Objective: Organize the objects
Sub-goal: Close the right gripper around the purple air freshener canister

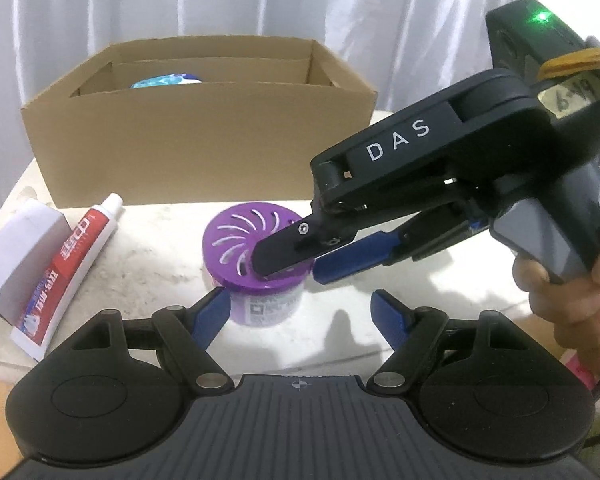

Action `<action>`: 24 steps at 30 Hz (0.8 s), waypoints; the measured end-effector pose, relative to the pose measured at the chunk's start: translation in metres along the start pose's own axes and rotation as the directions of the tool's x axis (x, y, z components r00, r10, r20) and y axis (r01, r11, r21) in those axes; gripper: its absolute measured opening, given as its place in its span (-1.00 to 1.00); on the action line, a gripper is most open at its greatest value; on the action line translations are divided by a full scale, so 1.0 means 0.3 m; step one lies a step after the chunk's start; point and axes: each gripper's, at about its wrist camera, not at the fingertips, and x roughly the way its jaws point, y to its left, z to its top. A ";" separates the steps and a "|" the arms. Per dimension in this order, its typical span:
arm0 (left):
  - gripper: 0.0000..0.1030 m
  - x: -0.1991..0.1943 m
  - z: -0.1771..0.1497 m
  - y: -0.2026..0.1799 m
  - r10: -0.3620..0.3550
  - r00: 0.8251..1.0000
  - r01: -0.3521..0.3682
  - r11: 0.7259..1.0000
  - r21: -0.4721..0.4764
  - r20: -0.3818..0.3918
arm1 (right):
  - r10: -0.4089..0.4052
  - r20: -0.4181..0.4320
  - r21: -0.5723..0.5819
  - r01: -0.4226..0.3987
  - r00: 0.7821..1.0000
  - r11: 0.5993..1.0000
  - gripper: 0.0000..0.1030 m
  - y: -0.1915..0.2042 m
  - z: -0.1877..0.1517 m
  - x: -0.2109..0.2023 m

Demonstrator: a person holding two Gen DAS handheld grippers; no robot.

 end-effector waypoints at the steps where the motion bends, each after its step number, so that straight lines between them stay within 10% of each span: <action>1: 0.52 0.005 0.000 0.001 0.009 1.000 -0.009 1.000 0.006 0.003 | -0.014 0.007 -0.006 0.014 1.000 1.000 0.03 0.000 -0.001 -0.007; 15: 0.63 0.098 0.020 0.037 0.116 0.993 -0.115 0.992 0.051 -0.005 | -0.031 0.075 0.006 0.030 0.997 1.000 0.06 -0.002 0.051 0.002; 24: 0.23 0.109 0.015 0.034 0.149 0.989 -0.149 0.989 -0.010 -0.018 | -0.017 0.057 -0.017 0.018 0.998 1.000 0.06 0.026 0.029 0.038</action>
